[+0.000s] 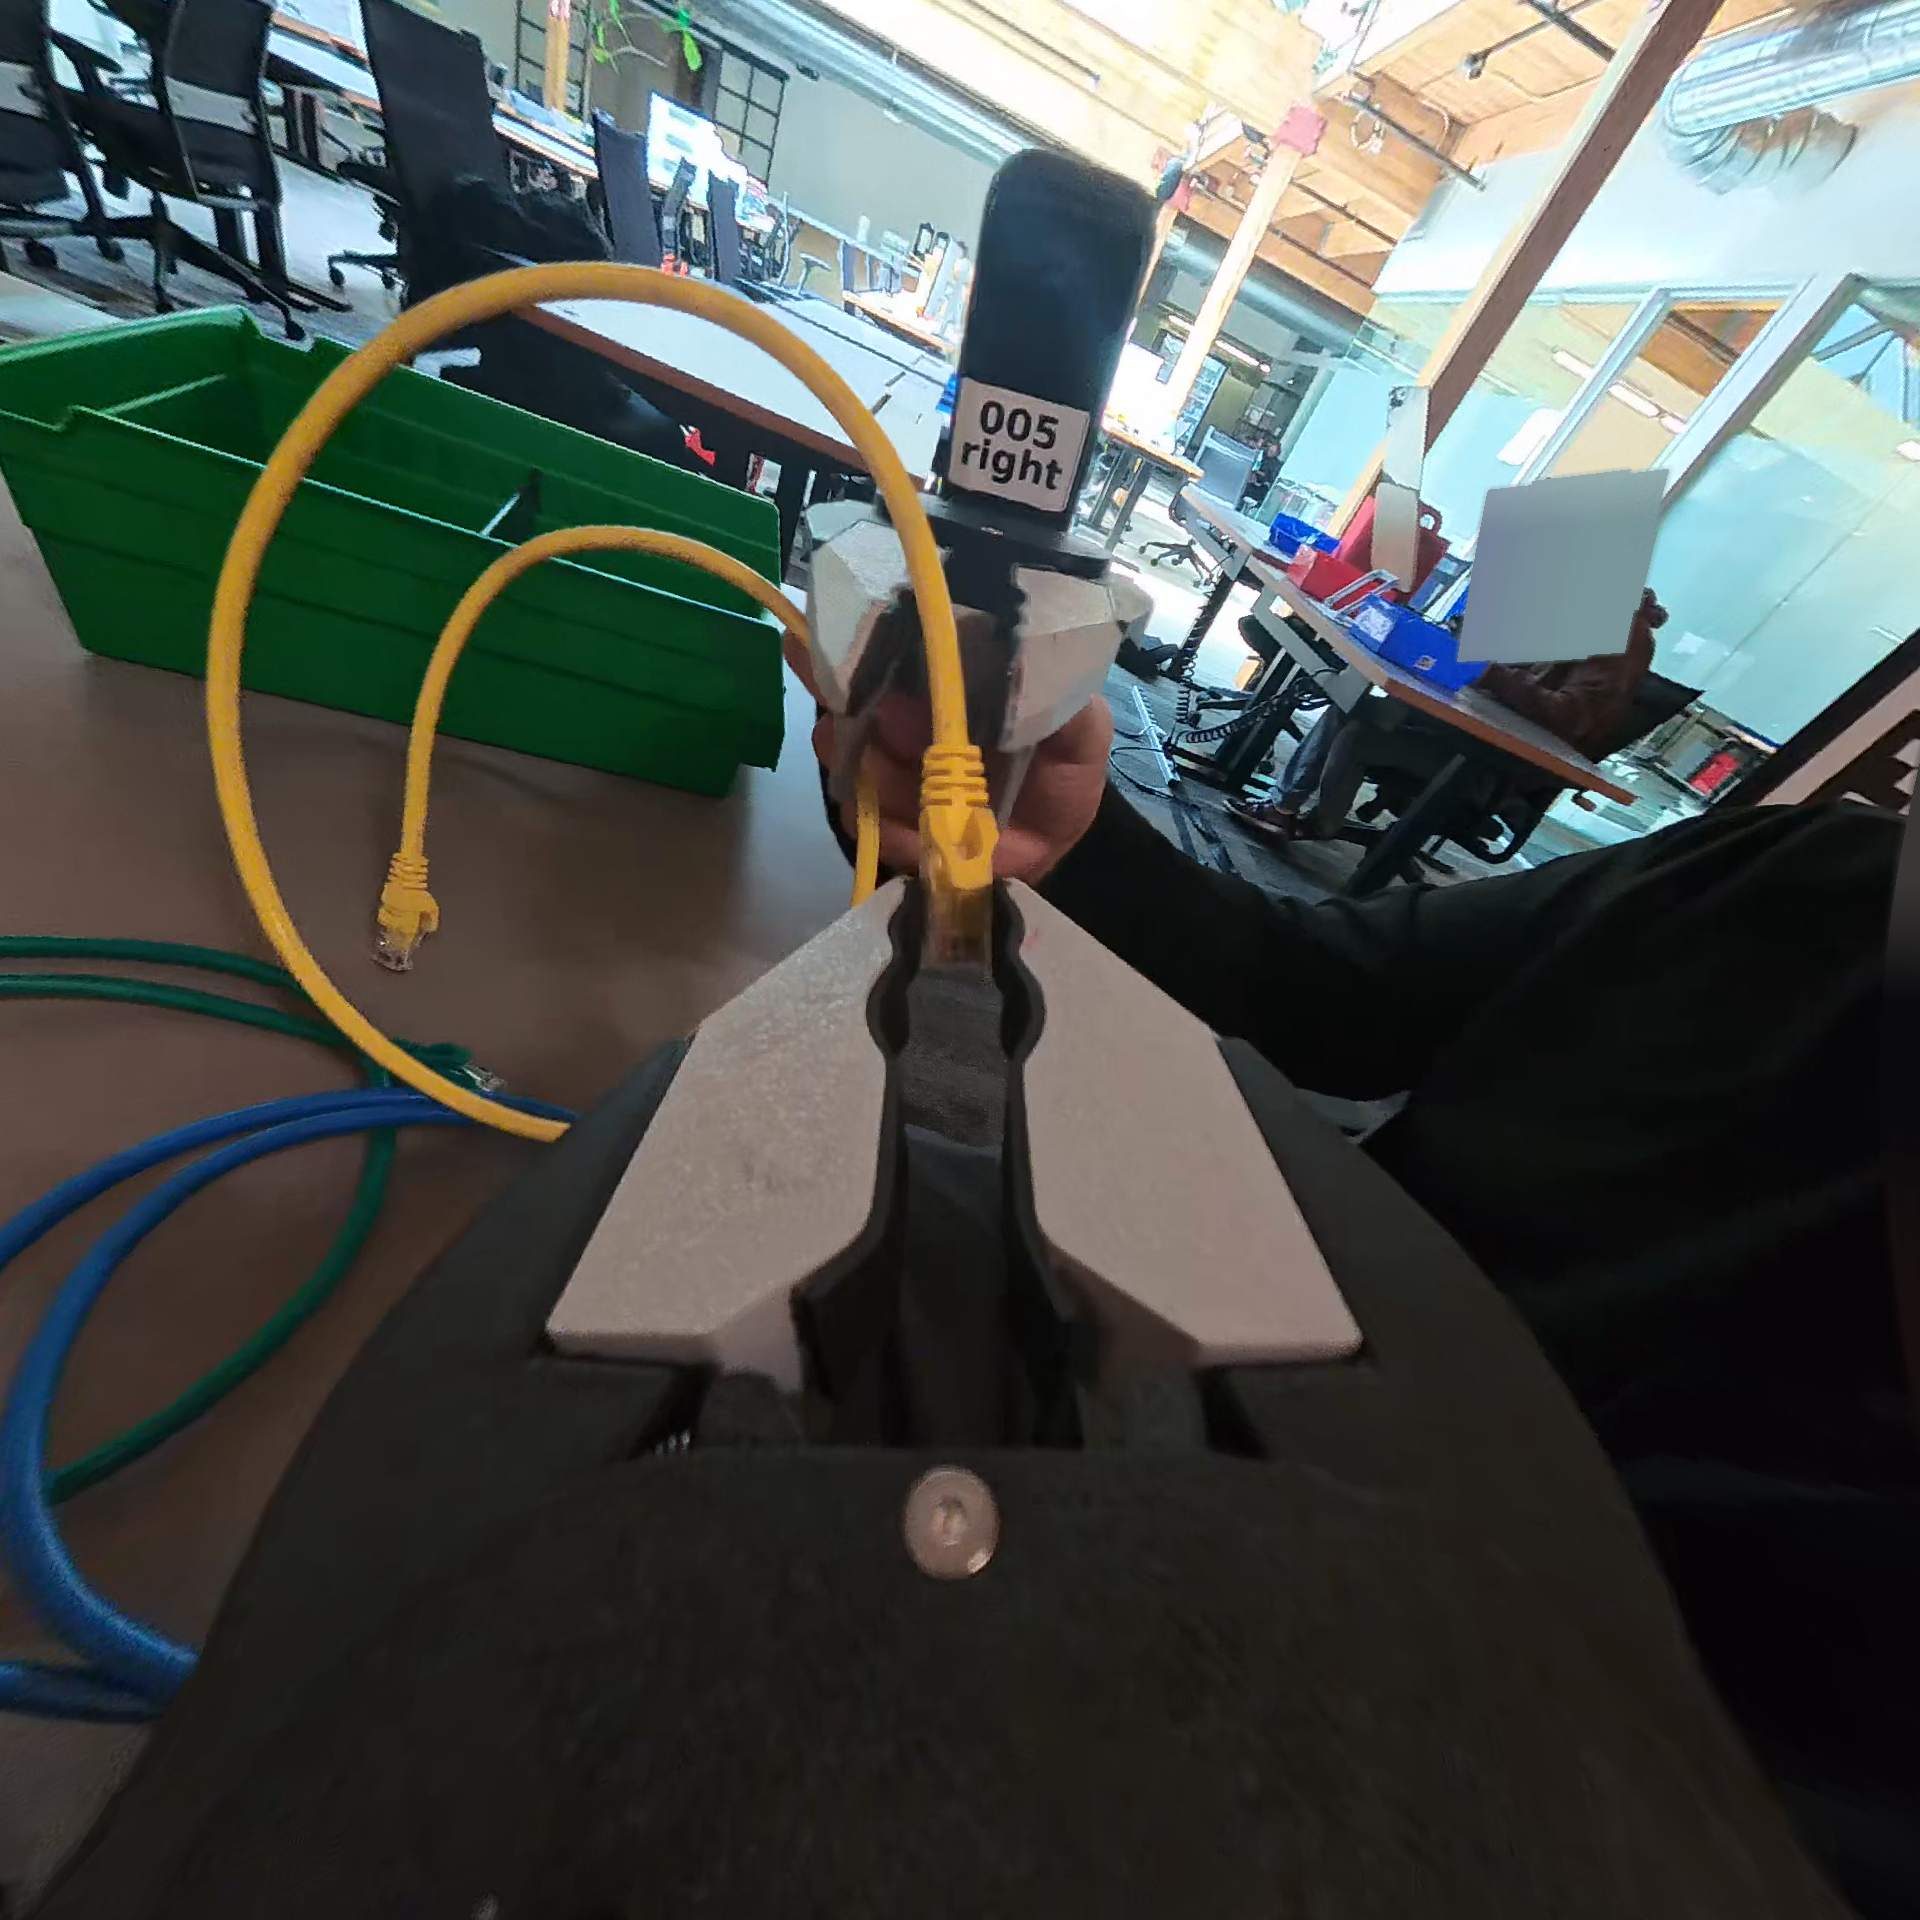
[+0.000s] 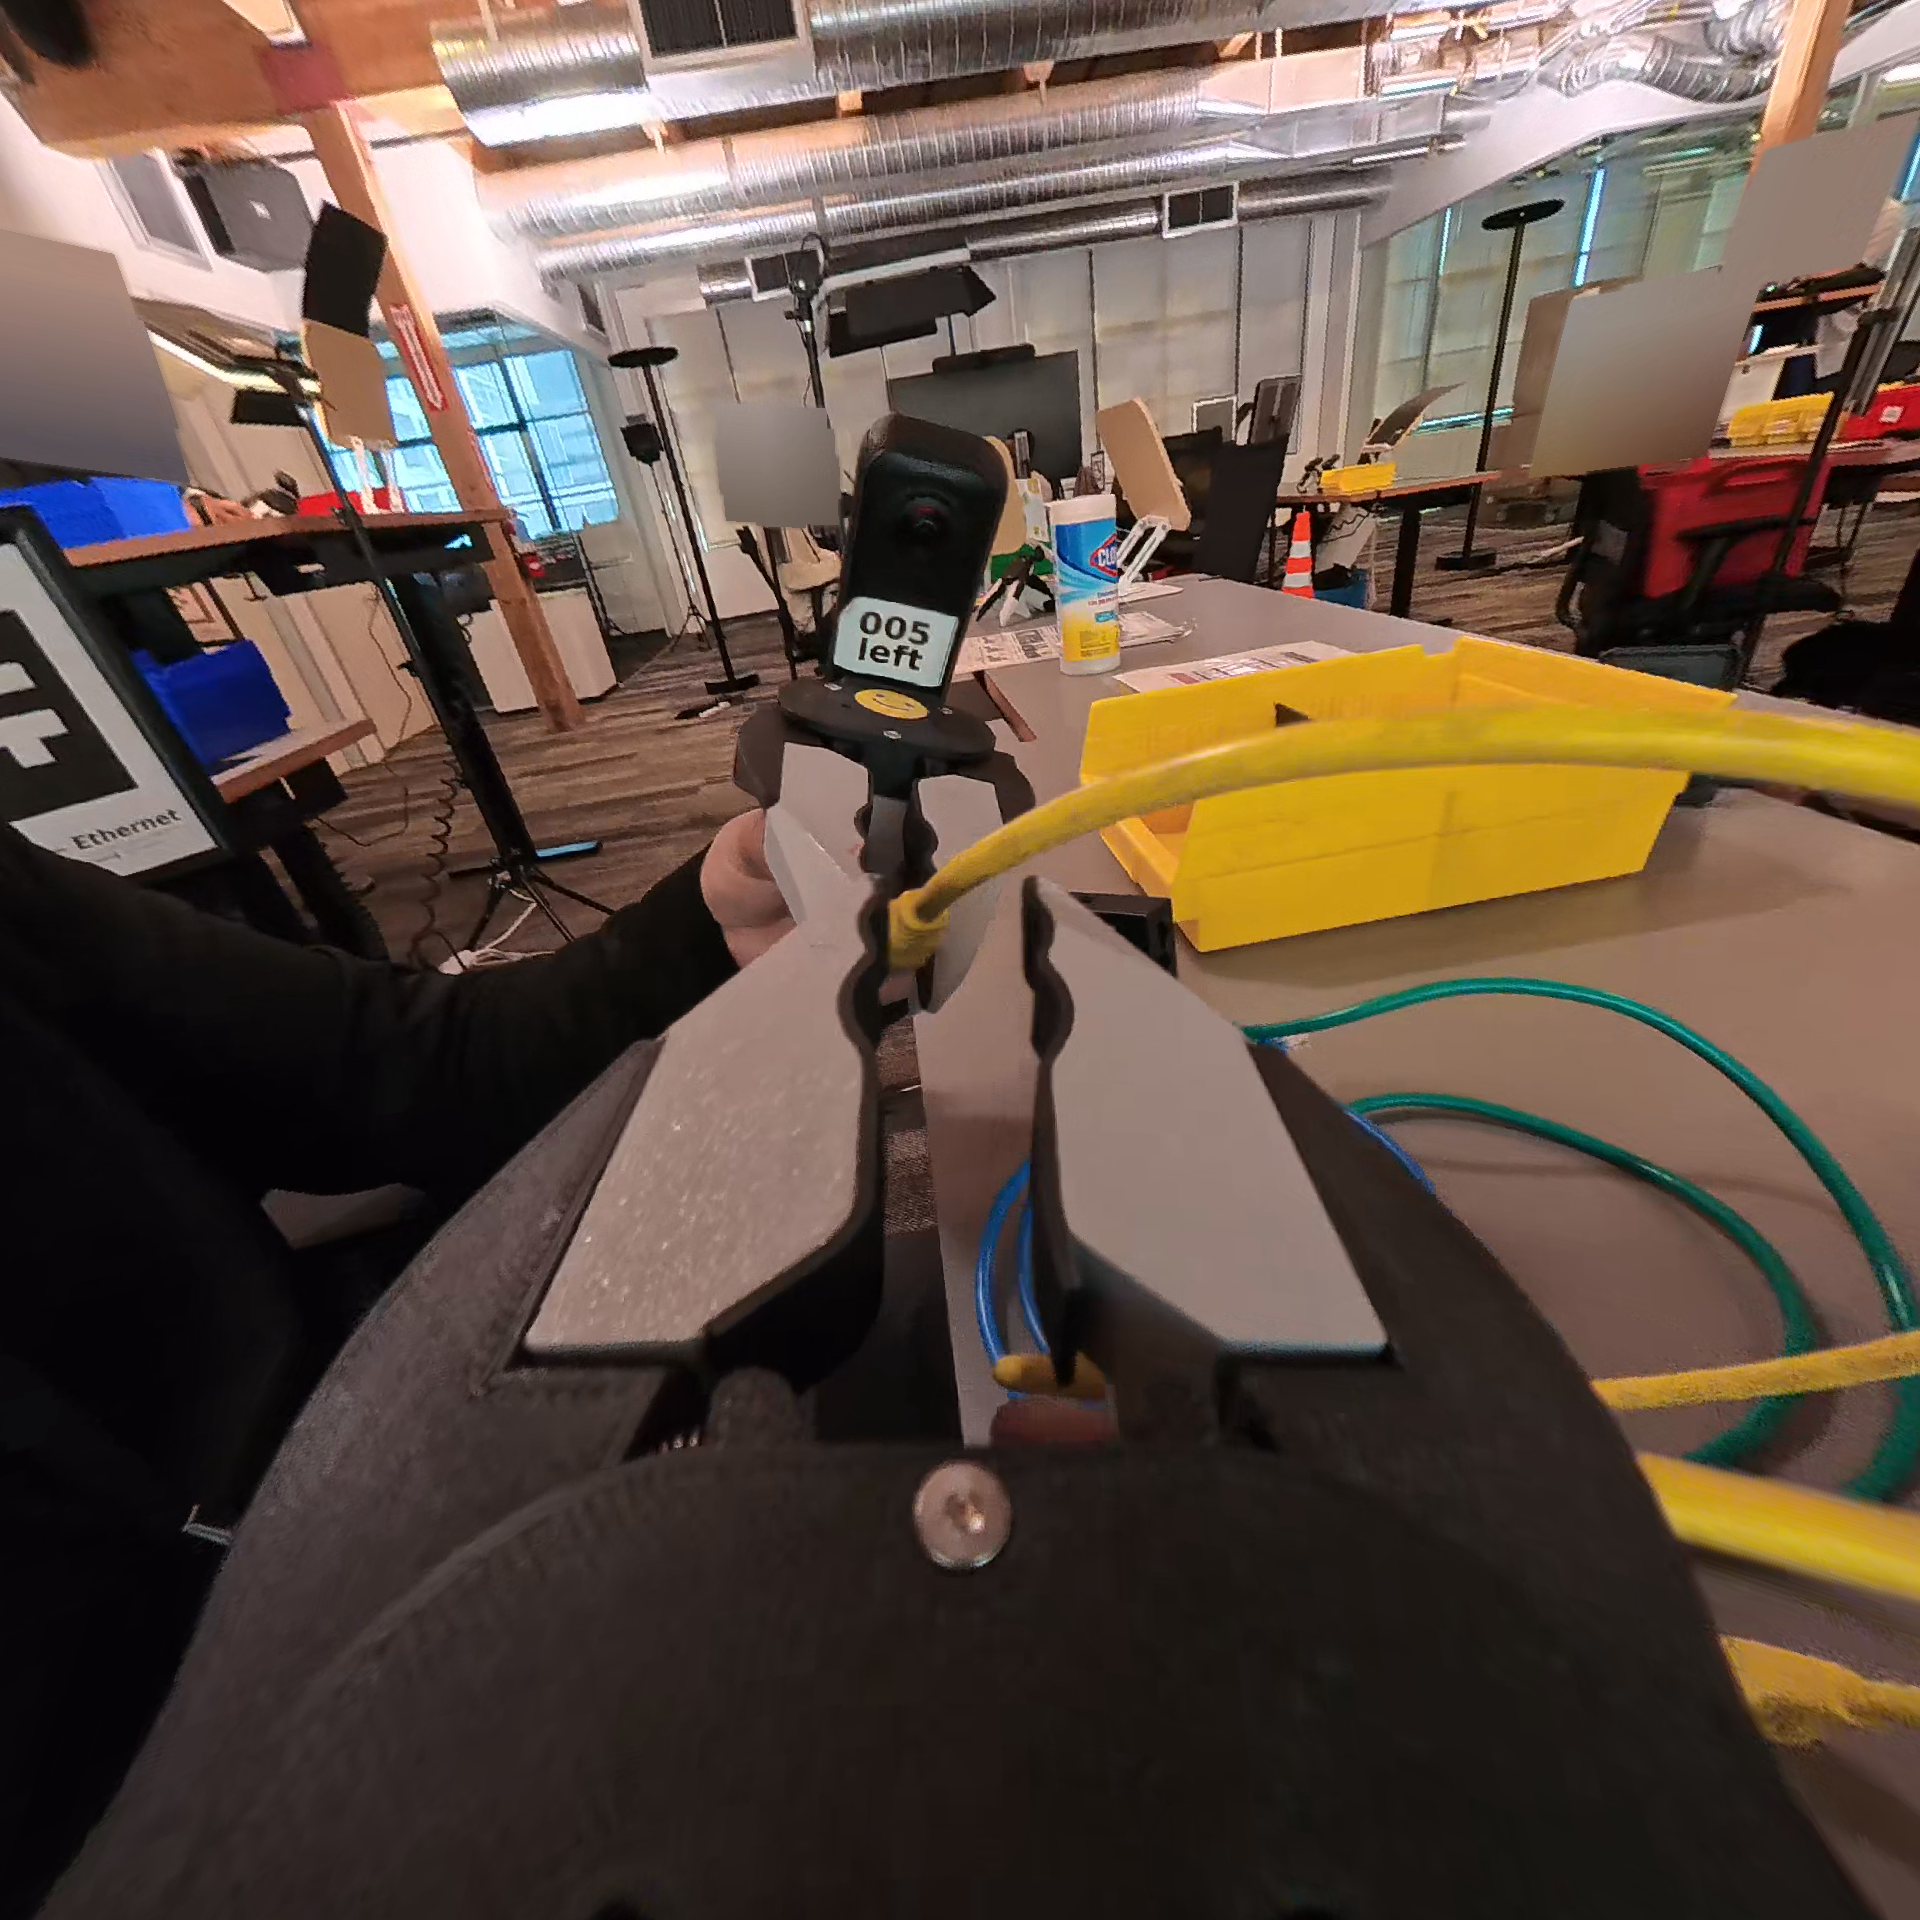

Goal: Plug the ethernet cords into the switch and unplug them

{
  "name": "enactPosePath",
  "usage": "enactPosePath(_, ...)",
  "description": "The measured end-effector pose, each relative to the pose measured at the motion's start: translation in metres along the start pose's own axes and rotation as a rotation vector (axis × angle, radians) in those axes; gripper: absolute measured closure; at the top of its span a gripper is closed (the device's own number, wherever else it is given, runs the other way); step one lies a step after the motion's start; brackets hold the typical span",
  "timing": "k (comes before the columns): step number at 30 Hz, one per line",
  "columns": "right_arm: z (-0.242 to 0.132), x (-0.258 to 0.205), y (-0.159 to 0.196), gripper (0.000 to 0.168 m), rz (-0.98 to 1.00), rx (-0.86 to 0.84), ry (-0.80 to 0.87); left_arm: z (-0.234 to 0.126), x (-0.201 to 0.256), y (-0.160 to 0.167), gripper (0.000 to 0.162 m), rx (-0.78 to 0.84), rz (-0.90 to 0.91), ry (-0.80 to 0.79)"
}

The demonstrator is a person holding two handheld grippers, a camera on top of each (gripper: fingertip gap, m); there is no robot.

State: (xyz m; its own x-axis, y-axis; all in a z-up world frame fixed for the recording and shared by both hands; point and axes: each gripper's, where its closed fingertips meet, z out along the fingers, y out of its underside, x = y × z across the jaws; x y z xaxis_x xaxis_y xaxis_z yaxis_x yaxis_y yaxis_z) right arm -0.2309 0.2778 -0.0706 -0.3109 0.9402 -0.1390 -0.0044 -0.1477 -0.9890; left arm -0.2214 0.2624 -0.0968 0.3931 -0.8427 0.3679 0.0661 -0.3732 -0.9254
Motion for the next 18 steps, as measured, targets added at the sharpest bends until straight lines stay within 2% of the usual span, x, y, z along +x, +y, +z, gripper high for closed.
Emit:
enactPosePath(1,0.0,0.0,0.001,0.14,-0.003,-0.001,0.001,0.0,0.001,-0.001,0.151,0.004,-0.008,0.01)
enactPosePath(6,0.009,-0.01,0.012,0.145,0.015,-0.041,-0.063,0.007,0.007,0.006,0.151,-0.023,-0.04,0.074)
enactPosePath(8,0.011,-0.014,0.017,0.159,0.014,-0.061,-0.088,0.009,0.003,0.01,0.151,-0.042,-0.03,0.049)
enactPosePath(10,0.01,-0.014,0.02,0.16,0.016,-0.085,-0.089,0.006,0.001,0.01,0.151,-0.048,-0.017,0.034)
enactPosePath(15,0.009,-0.016,0.026,0.16,0.035,-0.134,-0.111,0.005,0.001,0.017,0.151,-0.109,0.014,0.016)
enactPosePath(18,0.007,-0.016,0.029,0.154,0.041,-0.158,-0.112,0.006,0.002,0.02,0.151,-0.132,0.03,0.007)
